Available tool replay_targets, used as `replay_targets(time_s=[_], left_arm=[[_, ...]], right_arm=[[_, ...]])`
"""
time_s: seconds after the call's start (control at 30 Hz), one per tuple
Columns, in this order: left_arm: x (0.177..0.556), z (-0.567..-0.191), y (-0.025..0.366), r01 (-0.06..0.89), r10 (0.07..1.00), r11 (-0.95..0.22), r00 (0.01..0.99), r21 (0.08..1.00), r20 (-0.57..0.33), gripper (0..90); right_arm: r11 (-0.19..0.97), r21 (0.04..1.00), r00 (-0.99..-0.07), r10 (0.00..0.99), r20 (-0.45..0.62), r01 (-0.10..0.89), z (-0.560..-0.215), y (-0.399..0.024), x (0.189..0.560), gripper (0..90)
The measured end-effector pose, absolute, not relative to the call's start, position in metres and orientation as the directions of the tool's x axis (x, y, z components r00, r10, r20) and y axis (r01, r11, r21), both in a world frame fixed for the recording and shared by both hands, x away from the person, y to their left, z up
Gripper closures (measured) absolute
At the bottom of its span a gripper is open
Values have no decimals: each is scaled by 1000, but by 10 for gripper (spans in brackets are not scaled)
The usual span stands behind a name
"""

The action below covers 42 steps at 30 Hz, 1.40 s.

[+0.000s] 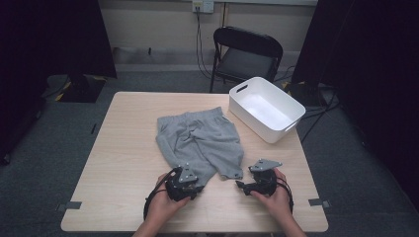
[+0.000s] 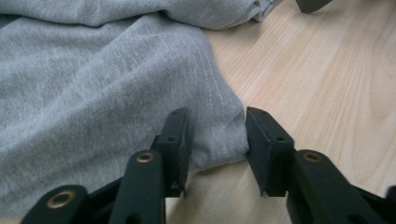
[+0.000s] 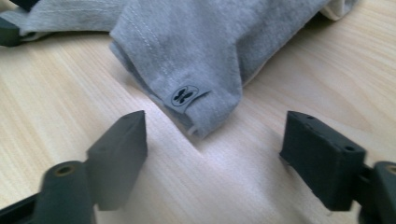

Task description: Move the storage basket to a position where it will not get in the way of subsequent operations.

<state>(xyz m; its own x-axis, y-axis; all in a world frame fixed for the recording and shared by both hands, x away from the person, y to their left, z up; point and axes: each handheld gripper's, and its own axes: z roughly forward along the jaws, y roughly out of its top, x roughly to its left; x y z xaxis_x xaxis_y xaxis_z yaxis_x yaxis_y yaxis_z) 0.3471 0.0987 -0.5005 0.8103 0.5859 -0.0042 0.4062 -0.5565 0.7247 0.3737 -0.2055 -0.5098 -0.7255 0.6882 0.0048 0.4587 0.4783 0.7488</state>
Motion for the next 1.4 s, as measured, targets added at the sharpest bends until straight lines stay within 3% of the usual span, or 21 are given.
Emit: replay_targets(time_s=[0.27,0.63,1.03,1.4], left_arm=[[347,-499,98,415,588,-558,809,718,-10,663],[348,-498,100,454,593,-541,803,708,-61,811],[350,-486,107,492,595,-495,793,716,-134,831],[351,-477,114,485,596,-474,791,735,-138,832]], right_arm=[[462,755,-730,682,32,465,-508,-203,374,350],[443,776,-725,689,26,449,-502,-202,373,325],[442,770,-725,687,38,460,-506,-204,374,342],[451,761,-726,686,39,467,-508,-204,374,336]])
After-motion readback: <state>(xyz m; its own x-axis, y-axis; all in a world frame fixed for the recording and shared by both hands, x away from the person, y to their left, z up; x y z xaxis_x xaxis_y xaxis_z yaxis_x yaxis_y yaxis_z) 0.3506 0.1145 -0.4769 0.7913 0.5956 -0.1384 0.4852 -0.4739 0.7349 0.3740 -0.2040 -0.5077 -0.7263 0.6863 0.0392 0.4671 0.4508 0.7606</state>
